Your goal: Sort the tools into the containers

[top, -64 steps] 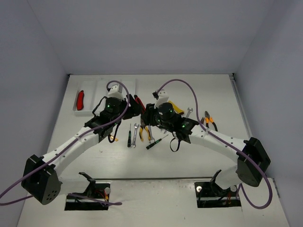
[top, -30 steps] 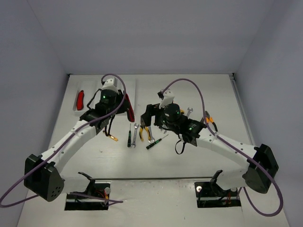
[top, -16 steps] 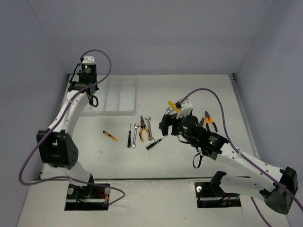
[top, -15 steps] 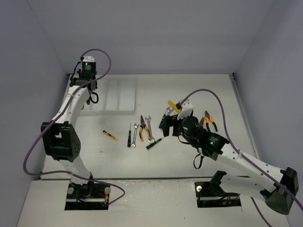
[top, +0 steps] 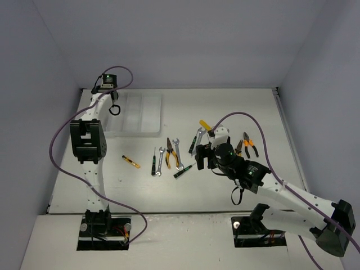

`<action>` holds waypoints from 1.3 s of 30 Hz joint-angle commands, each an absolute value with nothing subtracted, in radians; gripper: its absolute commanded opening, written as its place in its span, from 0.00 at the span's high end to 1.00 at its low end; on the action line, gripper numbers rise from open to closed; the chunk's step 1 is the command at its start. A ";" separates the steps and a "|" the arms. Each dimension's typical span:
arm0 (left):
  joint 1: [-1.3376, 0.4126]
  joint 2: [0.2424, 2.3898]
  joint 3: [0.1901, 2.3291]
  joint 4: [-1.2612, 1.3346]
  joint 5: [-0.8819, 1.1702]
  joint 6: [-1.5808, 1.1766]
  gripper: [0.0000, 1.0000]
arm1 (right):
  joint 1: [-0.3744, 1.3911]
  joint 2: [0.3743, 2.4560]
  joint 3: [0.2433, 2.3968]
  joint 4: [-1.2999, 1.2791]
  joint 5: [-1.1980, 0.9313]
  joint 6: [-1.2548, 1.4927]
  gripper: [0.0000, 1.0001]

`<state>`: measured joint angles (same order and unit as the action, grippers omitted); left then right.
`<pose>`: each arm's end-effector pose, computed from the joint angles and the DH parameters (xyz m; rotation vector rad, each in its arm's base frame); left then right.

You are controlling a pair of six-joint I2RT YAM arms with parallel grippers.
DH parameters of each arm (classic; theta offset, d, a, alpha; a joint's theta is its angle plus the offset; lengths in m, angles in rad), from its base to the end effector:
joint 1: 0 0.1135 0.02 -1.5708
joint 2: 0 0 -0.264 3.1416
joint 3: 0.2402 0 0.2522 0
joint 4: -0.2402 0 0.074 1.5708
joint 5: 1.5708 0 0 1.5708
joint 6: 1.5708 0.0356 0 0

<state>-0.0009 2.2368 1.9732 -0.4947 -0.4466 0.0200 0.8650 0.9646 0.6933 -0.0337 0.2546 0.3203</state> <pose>0.5123 0.0149 0.2422 -0.1992 2.2860 0.5280 0.1528 0.1655 0.2901 -0.3389 1.8761 0.5762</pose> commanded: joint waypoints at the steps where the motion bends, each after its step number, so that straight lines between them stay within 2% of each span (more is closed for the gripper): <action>1: 0.026 2.238 2.070 -0.459 -0.479 0.041 0.94 | 0.864 0.989 0.698 0.005 0.279 0.320 0.19; 3: 0.026 2.248 2.077 -0.453 -0.480 0.034 0.87 | 0.864 0.989 0.696 0.005 0.281 0.321 0.19; 4: 0.026 2.251 2.074 -0.447 -0.485 0.034 0.80 | 0.863 0.990 0.696 0.005 0.282 0.318 0.19; 6: 0.026 2.253 2.059 -0.427 -0.496 0.031 0.59 | 0.863 0.991 0.696 0.005 0.283 0.314 0.19; 11: 0.026 2.238 2.042 -0.420 -0.462 0.016 0.42 | 0.863 0.976 0.688 0.005 0.281 0.318 0.19; 16: 0.026 2.180 1.995 -0.422 -0.410 -0.038 0.40 | 0.864 0.959 0.684 0.005 0.282 0.316 0.19; 20: 0.025 2.020 1.904 -0.446 -0.337 -0.154 0.40 | 0.864 0.938 0.691 -0.026 0.286 0.305 0.19; 29: -0.042 1.516 1.358 -0.507 -0.138 -0.591 0.40 | 0.862 0.908 0.680 -0.031 0.315 0.284 0.18; 34: -0.153 1.363 1.121 -0.530 -0.141 -0.695 0.40 | 0.859 0.871 0.651 -0.031 0.316 0.287 0.19; 39: -0.286 1.284 0.985 -0.549 -0.180 -0.846 0.40 | 0.859 0.835 0.627 -0.031 0.312 0.306 0.19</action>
<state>-0.2158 1.3381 1.0311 -0.5378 -0.1614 -0.6719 0.8635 0.8653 0.6361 -0.0678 0.2817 0.2905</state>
